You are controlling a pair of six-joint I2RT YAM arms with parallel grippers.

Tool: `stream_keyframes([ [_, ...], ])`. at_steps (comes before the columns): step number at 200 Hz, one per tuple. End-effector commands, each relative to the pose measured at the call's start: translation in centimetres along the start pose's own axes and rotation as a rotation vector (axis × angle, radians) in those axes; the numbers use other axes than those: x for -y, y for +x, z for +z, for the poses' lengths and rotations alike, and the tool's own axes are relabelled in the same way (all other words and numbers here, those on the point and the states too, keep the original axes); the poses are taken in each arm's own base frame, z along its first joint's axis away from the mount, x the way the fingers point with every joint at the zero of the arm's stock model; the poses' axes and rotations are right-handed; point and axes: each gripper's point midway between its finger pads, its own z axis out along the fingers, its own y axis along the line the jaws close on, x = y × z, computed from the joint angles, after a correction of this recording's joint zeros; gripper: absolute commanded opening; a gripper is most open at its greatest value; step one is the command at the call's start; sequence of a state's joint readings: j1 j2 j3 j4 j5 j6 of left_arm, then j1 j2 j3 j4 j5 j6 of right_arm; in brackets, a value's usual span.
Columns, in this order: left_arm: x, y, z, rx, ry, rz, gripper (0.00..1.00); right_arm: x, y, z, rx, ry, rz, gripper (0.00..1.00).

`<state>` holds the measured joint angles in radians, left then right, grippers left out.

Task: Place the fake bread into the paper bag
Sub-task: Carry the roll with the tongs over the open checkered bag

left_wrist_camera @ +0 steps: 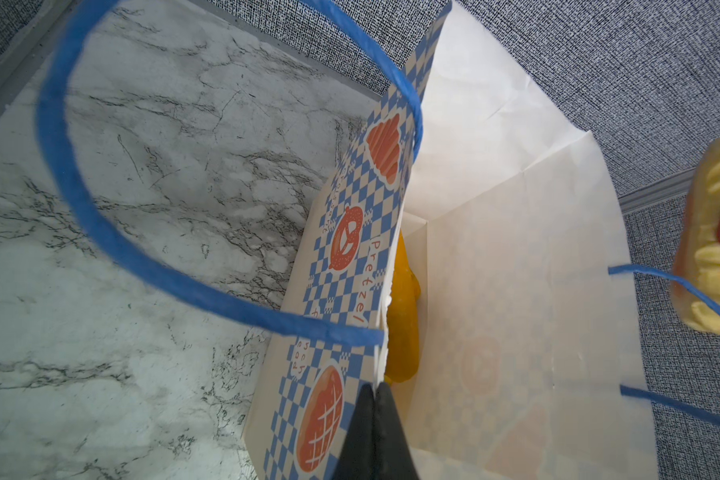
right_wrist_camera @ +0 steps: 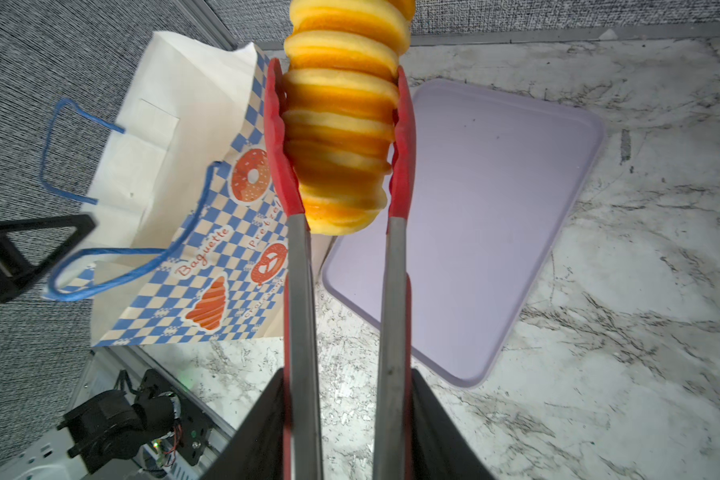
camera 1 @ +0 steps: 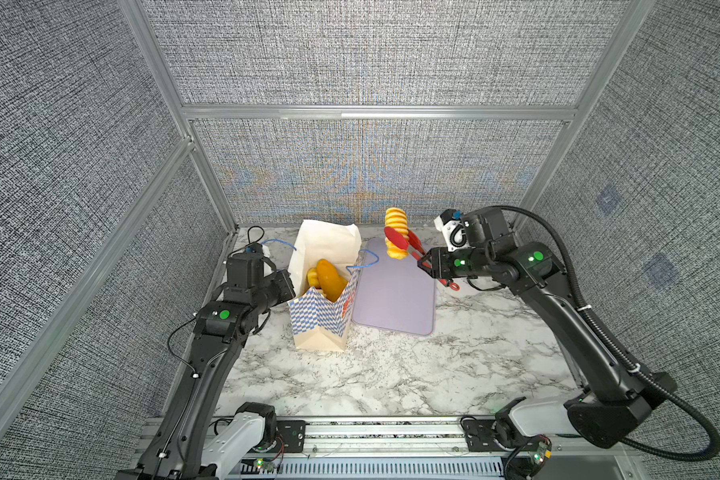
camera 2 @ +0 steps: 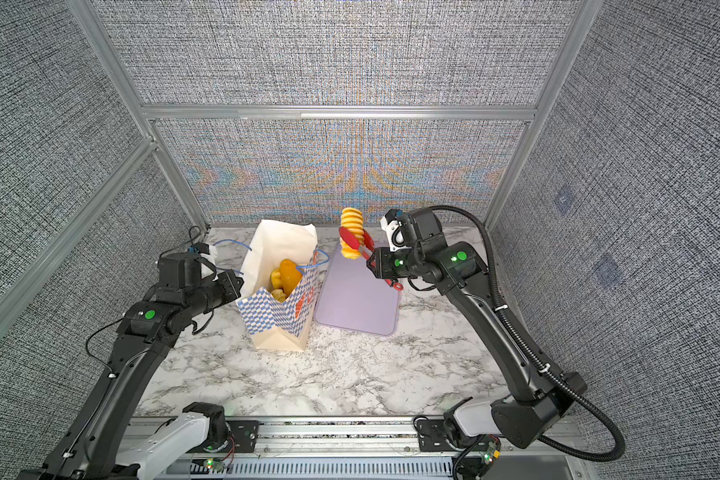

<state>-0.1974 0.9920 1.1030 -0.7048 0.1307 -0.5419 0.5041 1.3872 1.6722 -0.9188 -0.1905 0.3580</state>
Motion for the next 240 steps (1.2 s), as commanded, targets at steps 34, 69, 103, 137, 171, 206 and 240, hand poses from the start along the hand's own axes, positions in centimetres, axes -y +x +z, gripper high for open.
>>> stream_keyframes([
  [34,-0.1,0.0,-0.1,-0.001,-0.006,0.009,0.00,-4.2,-3.3,-1.3,0.088,-0.198,-0.015,0.44],
  [69,0.1,-0.1,-0.2,0.001,-0.001,0.008,0.00,-6.8,-4.3,-1.7,0.100,-0.340,-0.006,0.44],
  [103,0.1,-0.1,-0.1,-0.002,0.002,0.008,0.00,-9.0,-4.6,-1.5,0.086,-0.431,-0.006,0.44],
  [137,0.2,-0.2,-0.2,0.001,0.004,0.007,0.00,-10.7,-4.3,-0.9,0.060,-0.461,-0.031,0.44],
  [171,0.3,-0.2,-0.4,0.003,0.006,0.008,0.00,-12.2,-3.8,-0.1,0.026,-0.477,-0.059,0.44],
  [206,0.2,-0.2,-0.4,0.004,0.003,0.007,0.00,-13.2,-2.9,1.2,-0.013,-0.451,-0.097,0.44],
  [240,0.1,-0.1,-0.5,0.003,0.002,0.007,0.00,-13.4,-1.6,2.9,-0.063,-0.377,-0.146,0.44],
])
